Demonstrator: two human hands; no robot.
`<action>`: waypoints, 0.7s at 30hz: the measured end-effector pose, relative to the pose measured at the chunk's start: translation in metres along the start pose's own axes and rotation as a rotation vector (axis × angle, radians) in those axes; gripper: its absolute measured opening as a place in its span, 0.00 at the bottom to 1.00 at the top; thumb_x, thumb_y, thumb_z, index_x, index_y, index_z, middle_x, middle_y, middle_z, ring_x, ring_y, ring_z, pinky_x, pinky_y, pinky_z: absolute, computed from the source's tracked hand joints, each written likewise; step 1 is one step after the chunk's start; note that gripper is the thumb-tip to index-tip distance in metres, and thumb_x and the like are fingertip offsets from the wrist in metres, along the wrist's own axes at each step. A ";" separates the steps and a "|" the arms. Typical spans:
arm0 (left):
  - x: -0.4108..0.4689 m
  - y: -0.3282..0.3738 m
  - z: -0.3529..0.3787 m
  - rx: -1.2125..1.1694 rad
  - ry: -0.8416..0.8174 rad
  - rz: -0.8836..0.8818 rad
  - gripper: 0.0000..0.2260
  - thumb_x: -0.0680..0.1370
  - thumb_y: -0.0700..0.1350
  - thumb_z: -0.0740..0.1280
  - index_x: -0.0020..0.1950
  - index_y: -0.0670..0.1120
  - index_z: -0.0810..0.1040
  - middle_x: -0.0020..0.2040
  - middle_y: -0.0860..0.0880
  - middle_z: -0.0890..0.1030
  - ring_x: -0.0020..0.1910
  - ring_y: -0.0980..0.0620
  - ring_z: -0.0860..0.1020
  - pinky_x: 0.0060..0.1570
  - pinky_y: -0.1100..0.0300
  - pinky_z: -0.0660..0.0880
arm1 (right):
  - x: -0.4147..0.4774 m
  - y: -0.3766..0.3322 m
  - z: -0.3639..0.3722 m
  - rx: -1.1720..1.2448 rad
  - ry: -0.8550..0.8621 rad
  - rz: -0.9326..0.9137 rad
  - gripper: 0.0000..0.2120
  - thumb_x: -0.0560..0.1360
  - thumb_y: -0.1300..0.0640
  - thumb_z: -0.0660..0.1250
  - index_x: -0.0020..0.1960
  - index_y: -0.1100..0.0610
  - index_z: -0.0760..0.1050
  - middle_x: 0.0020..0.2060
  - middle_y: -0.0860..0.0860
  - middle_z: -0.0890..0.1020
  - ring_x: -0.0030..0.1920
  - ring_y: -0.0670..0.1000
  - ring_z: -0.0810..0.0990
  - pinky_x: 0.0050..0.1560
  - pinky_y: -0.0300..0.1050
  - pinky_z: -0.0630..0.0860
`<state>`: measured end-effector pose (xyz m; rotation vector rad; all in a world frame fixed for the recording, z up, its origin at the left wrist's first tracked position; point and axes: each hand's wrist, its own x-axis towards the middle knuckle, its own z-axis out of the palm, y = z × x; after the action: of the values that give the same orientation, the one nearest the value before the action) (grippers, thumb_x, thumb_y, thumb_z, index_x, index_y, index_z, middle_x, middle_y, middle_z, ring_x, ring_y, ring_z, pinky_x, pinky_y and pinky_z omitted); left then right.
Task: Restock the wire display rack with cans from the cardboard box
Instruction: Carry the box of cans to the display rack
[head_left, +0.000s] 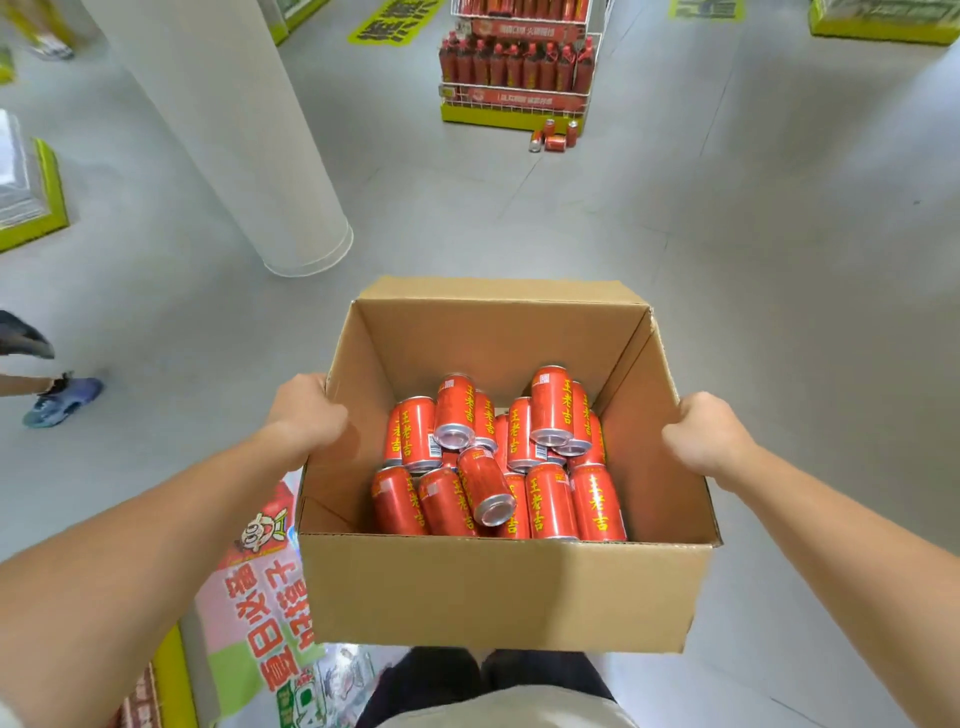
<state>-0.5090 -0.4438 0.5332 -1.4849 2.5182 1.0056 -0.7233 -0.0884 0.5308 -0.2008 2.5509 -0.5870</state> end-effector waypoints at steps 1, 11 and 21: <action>0.011 0.006 -0.004 -0.015 -0.004 -0.002 0.08 0.72 0.32 0.62 0.40 0.42 0.78 0.39 0.41 0.81 0.37 0.41 0.78 0.30 0.57 0.72 | 0.010 -0.012 -0.006 -0.004 0.003 -0.011 0.11 0.70 0.71 0.58 0.32 0.61 0.64 0.28 0.55 0.68 0.28 0.55 0.65 0.28 0.40 0.60; 0.267 0.122 -0.050 -0.107 0.003 0.028 0.09 0.71 0.33 0.61 0.44 0.38 0.81 0.41 0.39 0.83 0.40 0.38 0.82 0.40 0.47 0.81 | 0.239 -0.170 -0.062 0.000 0.016 -0.028 0.10 0.70 0.69 0.58 0.32 0.59 0.67 0.31 0.55 0.71 0.30 0.55 0.68 0.30 0.41 0.64; 0.546 0.259 -0.092 -0.003 -0.035 0.100 0.07 0.71 0.33 0.62 0.40 0.40 0.79 0.36 0.43 0.81 0.35 0.41 0.78 0.30 0.57 0.71 | 0.468 -0.321 -0.115 0.045 0.041 0.058 0.07 0.69 0.68 0.57 0.35 0.61 0.71 0.33 0.57 0.73 0.30 0.56 0.69 0.30 0.42 0.67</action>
<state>-0.9844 -0.8277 0.5438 -1.3415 2.5907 1.0400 -1.1753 -0.4506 0.5532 -0.1001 2.5713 -0.6313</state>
